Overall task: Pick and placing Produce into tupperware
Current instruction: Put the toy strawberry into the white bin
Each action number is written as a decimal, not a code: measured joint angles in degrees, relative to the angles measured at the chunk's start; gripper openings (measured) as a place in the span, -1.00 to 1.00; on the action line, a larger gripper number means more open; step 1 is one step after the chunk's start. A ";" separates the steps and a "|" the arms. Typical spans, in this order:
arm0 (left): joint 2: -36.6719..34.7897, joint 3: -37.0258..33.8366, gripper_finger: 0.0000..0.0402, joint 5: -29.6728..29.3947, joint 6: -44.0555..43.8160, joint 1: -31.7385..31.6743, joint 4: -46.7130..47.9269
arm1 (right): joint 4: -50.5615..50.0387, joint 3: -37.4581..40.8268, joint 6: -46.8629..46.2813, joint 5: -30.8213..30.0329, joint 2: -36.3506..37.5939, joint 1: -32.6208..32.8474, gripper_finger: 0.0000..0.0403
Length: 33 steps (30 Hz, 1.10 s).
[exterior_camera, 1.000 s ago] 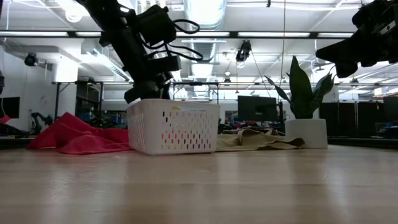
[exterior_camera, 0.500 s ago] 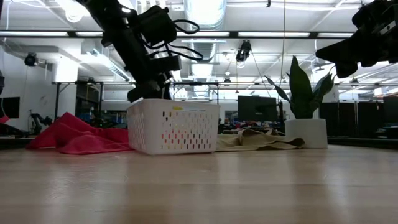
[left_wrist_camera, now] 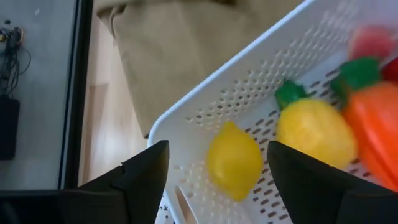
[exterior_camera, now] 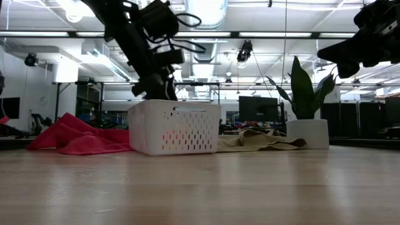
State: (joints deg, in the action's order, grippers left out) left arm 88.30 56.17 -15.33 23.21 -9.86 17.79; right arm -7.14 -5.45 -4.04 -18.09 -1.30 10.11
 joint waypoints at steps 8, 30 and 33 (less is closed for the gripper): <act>-8.11 3.88 0.28 -0.68 -5.69 6.16 11.16 | 0.07 0.00 1.18 -0.02 0.02 0.00 -0.96; -23.50 5.93 0.29 5.82 -66.92 40.52 47.99 | 0.13 -0.04 1.07 -0.02 0.08 -0.02 -0.96; -22.07 5.93 0.29 10.27 -73.75 41.08 51.63 | 0.13 -0.04 1.05 -0.02 0.08 -0.01 -0.96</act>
State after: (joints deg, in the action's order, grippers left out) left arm 66.22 62.11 -5.06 -50.53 31.22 69.42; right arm -7.01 -5.50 -2.98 -18.11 -1.21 10.10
